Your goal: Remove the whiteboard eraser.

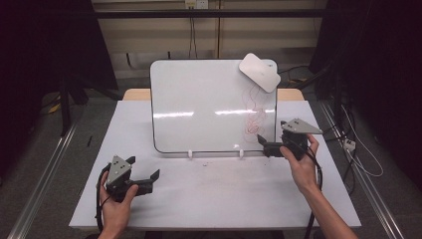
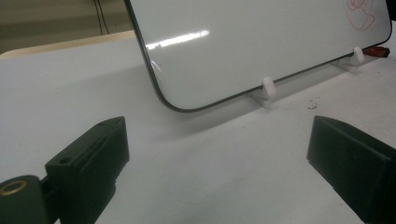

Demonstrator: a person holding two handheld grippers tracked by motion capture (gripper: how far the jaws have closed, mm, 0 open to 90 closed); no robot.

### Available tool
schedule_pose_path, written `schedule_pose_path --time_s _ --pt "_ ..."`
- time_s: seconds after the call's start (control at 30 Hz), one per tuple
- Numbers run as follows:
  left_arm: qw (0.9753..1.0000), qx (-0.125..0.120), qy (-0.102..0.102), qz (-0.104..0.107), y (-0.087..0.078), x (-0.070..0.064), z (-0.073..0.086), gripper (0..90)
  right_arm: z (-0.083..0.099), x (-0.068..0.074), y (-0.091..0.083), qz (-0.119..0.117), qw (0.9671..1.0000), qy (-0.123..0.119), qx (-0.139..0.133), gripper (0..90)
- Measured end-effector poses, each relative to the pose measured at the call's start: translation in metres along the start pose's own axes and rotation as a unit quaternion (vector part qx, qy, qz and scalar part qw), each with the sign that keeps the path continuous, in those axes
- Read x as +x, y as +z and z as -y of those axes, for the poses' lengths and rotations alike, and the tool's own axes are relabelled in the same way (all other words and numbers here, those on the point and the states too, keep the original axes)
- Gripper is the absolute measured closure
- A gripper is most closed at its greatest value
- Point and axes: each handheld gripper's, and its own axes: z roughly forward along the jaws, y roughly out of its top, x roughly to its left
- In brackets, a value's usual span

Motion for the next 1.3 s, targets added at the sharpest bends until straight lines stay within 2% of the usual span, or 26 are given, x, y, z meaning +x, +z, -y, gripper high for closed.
schedule_pose_path --time_s 0.1,0.27,0.33,0.47,0.5,0.63,0.7,0.83,0.87,0.93,1.0,1.1,1.17,1.2,1.23,1.3 --pt "1.0000 0.001 -0.001 0.001 0.000 0.001 0.001 5.5 -0.008 0.001 0.002 0.012 0.9998 -0.010 -0.010 10.6" --pt "0.9999 -0.003 -0.008 0.009 0.001 0.001 0.000 5.5 -0.032 -0.004 0.007 0.008 0.9997 -0.013 -0.021 6.4" --pt "0.9999 -0.003 -0.007 0.013 0.002 0.000 -0.001 5.5 -0.039 -0.007 0.010 -0.007 0.9995 -0.024 -0.019 6.0" --pt "0.9999 0.002 -0.008 0.012 0.004 -0.001 0.000 5.4 -0.051 -0.012 0.014 -0.004 0.9993 -0.026 -0.027 6.1" --pt "0.9999 0.002 -0.010 0.014 0.005 -0.001 0.000 5.4 -0.059 -0.016 0.018 0.004 0.9991 -0.028 -0.031 6.6" --pt "0.9998 0.000 -0.005 0.017 0.005 -0.001 -0.001 5.4 -0.070 -0.022 0.023 0.017 0.9990 -0.031 -0.028 9.6" --pt "0.9998 0.000 -0.002 0.018 0.004 -0.001 -0.001 5.4 -0.080 -0.025 0.028 0.036 0.9979 -0.044 -0.029 7.2" --pt "0.9998 0.003 -0.003 0.019 0.005 -0.001 0.000 5.4 -0.089 -0.027 0.034 0.046 0.9974 -0.047 -0.032 4.0" --pt "0.9998 0.004 -0.001 0.019 0.004 0.000 0.000 5.4 -0.093 -0.027 0.037 0.052 0.9965 -0.056 -0.034 3.8" --pt "0.9998 0.002 -0.002 0.019 0.004 0.000 0.001 5.4 -0.095 -0.026 0.038 0.053 0.9964 -0.057 -0.034 3.8" --pt "0.9998 0.004 -0.002 0.019 0.003 0.001 0.001 5.4 -0.102 -0.027 0.041 0.064 0.9953 -0.067 -0.031 3.8" --pt "0.9998 0.003 -0.003 0.017 0.001 0.002 0.002 5.4 -0.107 -0.029 0.043 0.060 0.9957 -0.068 -0.022 5.9" --pt "0.9999 -0.002 -0.007 0.015 0.001 0.002 0.002 5.4 -0.115 -0.032 0.046 0.053 0.9958 -0.073 -0.016 13.0" --pt "0.9999 -0.002 -0.006 0.015 0.000 0.003 0.002 5.4 -0.117 -0.032 0.047 0.050 0.9952 -0.083 -0.013 13.9" --pt "0.9999 -0.002 -0.005 0.016 0.000 0.003 0.002 5.4 -0.117 -0.032 0.047 0.050 0.9952 -0.083 -0.013 13.9" --pt "0.9999 -0.002 -0.002 0.015 -0.001 0.004 0.001 5.4 -0.121 -0.033 0.049 0.047 0.9928 -0.110 -0.011 11.1"
